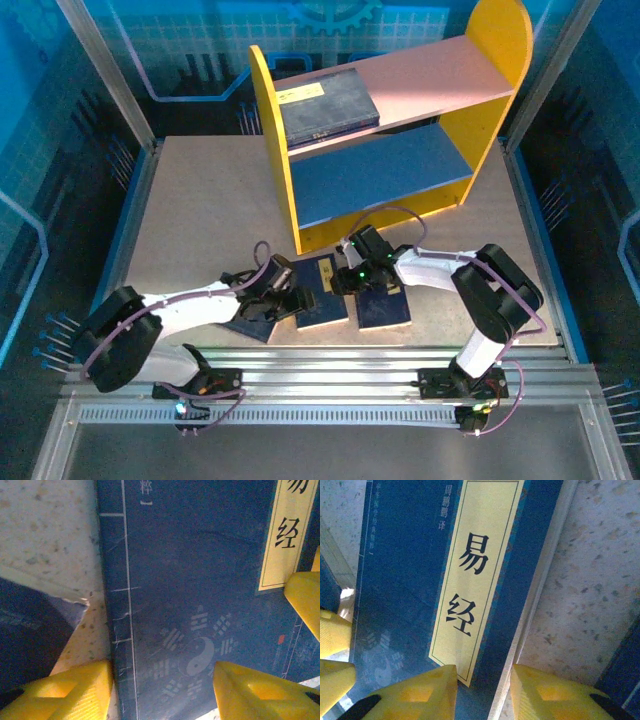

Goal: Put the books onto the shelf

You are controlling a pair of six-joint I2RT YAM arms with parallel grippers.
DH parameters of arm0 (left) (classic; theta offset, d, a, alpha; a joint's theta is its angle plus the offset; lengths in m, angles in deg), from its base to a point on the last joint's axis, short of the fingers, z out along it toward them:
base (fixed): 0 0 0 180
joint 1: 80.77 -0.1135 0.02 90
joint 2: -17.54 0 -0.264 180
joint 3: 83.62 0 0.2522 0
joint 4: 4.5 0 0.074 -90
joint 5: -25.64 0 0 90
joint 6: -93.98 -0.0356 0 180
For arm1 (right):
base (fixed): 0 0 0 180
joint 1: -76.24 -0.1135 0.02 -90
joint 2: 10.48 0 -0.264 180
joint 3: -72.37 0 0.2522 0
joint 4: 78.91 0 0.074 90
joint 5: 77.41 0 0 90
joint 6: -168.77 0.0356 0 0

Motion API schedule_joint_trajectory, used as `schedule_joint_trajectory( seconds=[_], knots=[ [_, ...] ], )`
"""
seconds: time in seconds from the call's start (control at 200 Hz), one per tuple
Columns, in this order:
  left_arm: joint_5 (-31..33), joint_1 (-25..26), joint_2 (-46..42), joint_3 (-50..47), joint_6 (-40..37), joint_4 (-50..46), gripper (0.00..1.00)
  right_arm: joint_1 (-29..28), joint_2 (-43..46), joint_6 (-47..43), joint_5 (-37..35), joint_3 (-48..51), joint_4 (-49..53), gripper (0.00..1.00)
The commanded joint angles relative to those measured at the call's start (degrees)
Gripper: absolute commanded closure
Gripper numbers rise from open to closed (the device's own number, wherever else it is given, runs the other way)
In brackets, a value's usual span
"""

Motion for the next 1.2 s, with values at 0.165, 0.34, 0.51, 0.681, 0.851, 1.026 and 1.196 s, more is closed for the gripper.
schedule_joint_trajectory(
  seconds=[0.165,0.34,0.51,0.681,0.851,1.026,1.196],
  knots=[
    [-0.9,0.2,5.0,3.1,-2.3,1.6,0.44,2.1,0.6,-1.3,-0.7,3.0,2.6,0.66],
    [2.4,0.2,3.2,4.3,-3.3,-4.3,0.44,2.1,1.4,-0.9,0.2,4.3,1.5,0.67],
    [4.1,0.3,0.6,3.9,-3.6,-7.9,0.43,2.1,5.1,-0.8,1.5,4.1,3.6,0.67],
    [4.7,0.2,-1.5,2.6,-3.2,-8.7,0.42,2.1,8.8,-1.1,0.9,5.9,6.9,0.65],
    [4.0,0.2,-1.0,2.7,-3.5,-7.6,0.42,2.1,10.9,-0.9,0.5,5.6,7.1,0.63],
    [3.2,0.2,0.1,2.9,-3.3,-6.6,0.42,0.9,9.1,-0.4,0.9,3.8,6.4,0.63],
    [3.0,0.2,0.6,2.9,-3.4,-6.2,0.42,-0.3,6.9,0.0,1.0,2.9,5.6,0.63]
  ],
)
